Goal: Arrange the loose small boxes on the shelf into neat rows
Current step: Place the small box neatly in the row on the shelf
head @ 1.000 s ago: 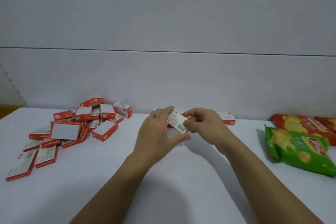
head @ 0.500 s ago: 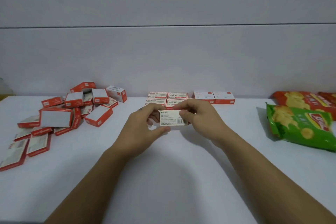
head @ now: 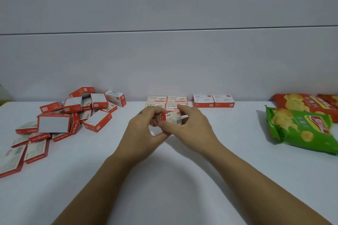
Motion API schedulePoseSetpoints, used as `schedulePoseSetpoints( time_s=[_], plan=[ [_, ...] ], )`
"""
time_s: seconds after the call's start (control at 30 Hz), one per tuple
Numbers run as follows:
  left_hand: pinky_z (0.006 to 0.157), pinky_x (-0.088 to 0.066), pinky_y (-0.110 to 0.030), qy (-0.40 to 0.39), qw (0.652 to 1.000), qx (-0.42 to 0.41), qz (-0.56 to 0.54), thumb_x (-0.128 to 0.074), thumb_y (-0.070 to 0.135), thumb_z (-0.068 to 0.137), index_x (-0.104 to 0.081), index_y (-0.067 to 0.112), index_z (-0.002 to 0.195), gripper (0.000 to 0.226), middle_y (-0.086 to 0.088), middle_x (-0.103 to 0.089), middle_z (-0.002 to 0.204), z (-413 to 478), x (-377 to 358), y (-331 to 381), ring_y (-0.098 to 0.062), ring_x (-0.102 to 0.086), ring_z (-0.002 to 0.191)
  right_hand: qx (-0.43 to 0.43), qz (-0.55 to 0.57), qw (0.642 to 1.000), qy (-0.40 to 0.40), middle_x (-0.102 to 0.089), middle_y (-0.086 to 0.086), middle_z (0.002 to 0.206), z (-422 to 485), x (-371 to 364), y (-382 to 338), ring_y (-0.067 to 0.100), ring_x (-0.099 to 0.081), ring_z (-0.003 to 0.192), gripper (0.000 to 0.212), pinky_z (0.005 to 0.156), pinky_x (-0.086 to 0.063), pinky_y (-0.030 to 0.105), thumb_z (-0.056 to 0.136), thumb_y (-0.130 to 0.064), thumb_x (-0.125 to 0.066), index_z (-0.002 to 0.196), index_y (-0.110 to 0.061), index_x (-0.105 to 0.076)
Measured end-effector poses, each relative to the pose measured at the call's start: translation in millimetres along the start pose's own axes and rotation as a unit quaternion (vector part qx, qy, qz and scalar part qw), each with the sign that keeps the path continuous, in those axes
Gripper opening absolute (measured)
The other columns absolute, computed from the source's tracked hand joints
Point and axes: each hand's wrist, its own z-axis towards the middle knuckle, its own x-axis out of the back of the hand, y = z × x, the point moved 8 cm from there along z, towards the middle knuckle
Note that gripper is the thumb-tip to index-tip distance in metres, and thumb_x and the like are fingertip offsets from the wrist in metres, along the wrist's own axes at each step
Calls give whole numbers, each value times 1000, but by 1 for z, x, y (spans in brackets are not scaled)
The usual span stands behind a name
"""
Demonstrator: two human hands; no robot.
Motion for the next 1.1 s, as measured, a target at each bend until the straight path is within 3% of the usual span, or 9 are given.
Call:
schedulePoseSetpoints(
  time_s=[0.1, 0.23, 0.3, 0.57, 0.7, 0.8, 0.9, 1.0, 1.1],
  plan=[
    [79, -43, -8, -37, 999, 22, -10, -81, 34, 71, -49, 36, 113, 53, 26, -54, 108, 0, -6, -1, 0, -53, 98, -53, 94, 993, -46, -64, -7, 109, 1, -1, 12, 8, -65, 97, 70, 89, -54, 33, 69, -37, -80, 131, -29, -49],
    [76, -44, -9, -41, 994, 86, -50, -79, 34, 73, -55, 34, 111, 45, 24, -58, 108, 0, -3, -10, 5, -54, 99, -79, 333, 928, -149, -69, 20, 106, 0, -10, 4, 26, -67, 95, 31, 91, -53, 39, 88, -12, -59, 118, -6, -60],
    [73, -45, -8, -42, 987, 129, -89, -78, 31, 74, -56, 33, 109, 41, 26, -61, 103, -2, -2, -13, 7, -56, 95, -86, 385, 905, -160, -70, 21, 105, 0, -10, 3, 31, -68, 95, 28, 92, -52, 45, 91, -7, -44, 112, -1, -62],
    [67, -49, -10, -35, 976, 162, -141, -81, 13, 71, -57, 29, 105, 45, 17, -67, 97, -4, -6, -11, 2, -64, 86, -95, 253, 960, -77, -73, 10, 100, 9, 2, 17, 22, -69, 86, 36, 69, -54, 32, 84, 5, -43, 93, -10, -75],
    [76, -55, -23, -33, 954, 173, -243, -75, 5, 76, -59, 29, 115, 49, 8, -70, 103, -3, -8, -13, -13, -66, 94, -41, 134, 988, -67, -73, 1, 77, 8, 7, 12, 13, -64, 69, 10, 67, -50, 32, 86, -18, -66, 78, -17, -69],
    [78, -58, -37, -29, 911, 199, -360, -66, 6, 84, -51, 23, 125, 47, -4, -70, 110, -3, -10, -13, -24, -68, 96, -46, 197, 972, -116, -72, 5, 79, 6, 3, 9, 16, -63, 70, 13, 63, -48, 32, 87, -19, -67, 96, -12, -62],
    [73, -59, -37, -15, 891, 232, -389, -61, 15, 87, -50, 14, 119, 34, -10, -71, 107, -4, -11, -16, -31, -70, 89, -42, 237, 957, -161, -73, 9, 96, 2, -4, 2, 21, -69, 81, 34, 65, -54, 30, 88, -5, -62, 119, -18, -60],
    [68, -58, -34, -22, 919, 230, -318, -65, 29, 85, -55, 20, 112, 30, -3, -69, 108, -5, -11, -18, -21, -70, 87, -48, 238, 964, -106, -74, 8, 88, 2, -3, 3, 19, -71, 72, 34, 64, -56, 28, 86, -2, -63, 117, -14, -60],
    [68, -56, -24, -39, 953, 169, -249, -80, 19, 74, -54, 28, 111, 46, 15, -68, 104, -5, -11, -8, -9, -67, 94, -100, 314, 942, -59, -75, 11, 90, 2, -4, 13, 25, -72, 77, 33, 71, -58, 35, 84, -2, -66, 113, -10, -51]
  ],
)
